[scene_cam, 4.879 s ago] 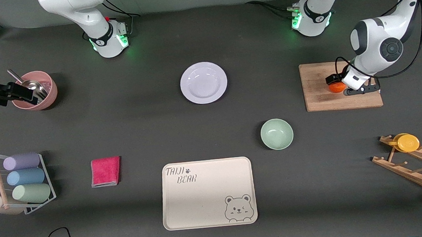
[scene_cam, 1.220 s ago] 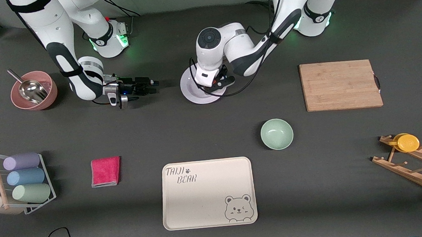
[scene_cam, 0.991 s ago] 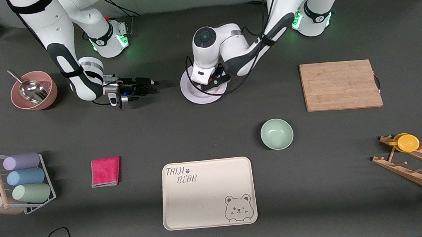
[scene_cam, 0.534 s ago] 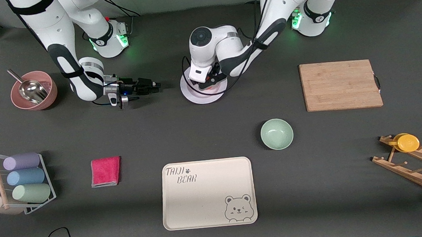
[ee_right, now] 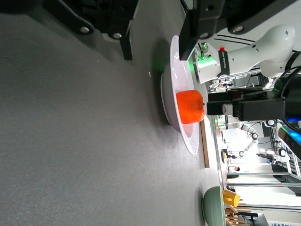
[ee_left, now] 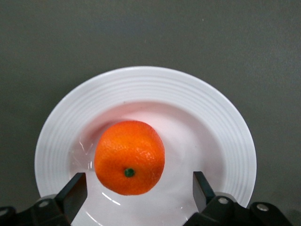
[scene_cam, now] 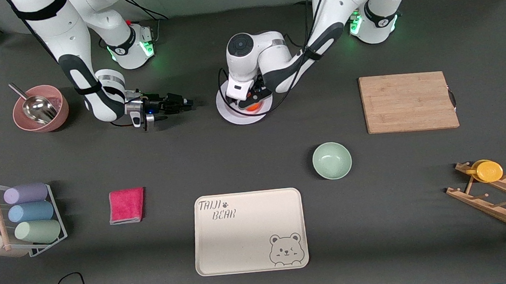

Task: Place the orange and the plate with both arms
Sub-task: 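Lower the orange onto the white plate and open the left gripper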

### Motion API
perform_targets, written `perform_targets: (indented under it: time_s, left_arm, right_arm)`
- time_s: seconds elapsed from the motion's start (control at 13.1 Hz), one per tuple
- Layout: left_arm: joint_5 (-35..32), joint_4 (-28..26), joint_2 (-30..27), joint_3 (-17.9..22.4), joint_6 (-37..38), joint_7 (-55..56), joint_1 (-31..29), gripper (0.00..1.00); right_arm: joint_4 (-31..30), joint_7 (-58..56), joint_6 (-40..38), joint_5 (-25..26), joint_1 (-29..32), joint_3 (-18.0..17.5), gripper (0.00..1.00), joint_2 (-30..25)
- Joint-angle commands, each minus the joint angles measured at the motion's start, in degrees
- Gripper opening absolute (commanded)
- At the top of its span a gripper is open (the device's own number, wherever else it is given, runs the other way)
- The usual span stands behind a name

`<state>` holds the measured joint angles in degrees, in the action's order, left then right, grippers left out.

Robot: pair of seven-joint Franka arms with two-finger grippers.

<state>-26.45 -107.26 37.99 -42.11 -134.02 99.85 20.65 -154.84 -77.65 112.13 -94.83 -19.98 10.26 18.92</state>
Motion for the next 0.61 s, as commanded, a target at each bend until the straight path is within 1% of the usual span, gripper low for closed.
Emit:
perform_targets:
  time_s: [0.0, 0.15, 0.3, 0.38, 0.53]
  left_arm:
    - [-0.8, 0.7, -4.7, 0.1, 5.6, -2.4, -2.6, 1.0]
    - [1.1, 0.9, -8.1, -0.2, 10.1, -9.4, -6.1, 1.0]
    - [7.1, 3.6, -11.3, 0.5, 15.6, -20.9, -9.6, 1.0]
    - [10.2, 5.7, -12.8, 2.4, 19.5, -27.4, -11.3, 1.0]
    - [15.4, 9.2, -15.7, 8.8, 24.9, -38.2, -11.6, 1.0]
  right_arm:
    - [0.9, -3.0, -0.8, -1.7, -0.6, 0.3, 0.47, 2.2]
    - [1.1, -3.7, -0.8, -1.8, -0.6, 0.2, 0.47, 3.1]
    - [1.5, -4.0, -0.8, -3.9, -0.8, -0.7, 0.47, 3.9]
    - [1.9, -5.3, -0.8, -6.9, -1.6, -2.2, 0.47, 4.5]
    - [2.3, -6.2, -0.7, -13.5, -1.8, -6.6, 0.47, 5.1]
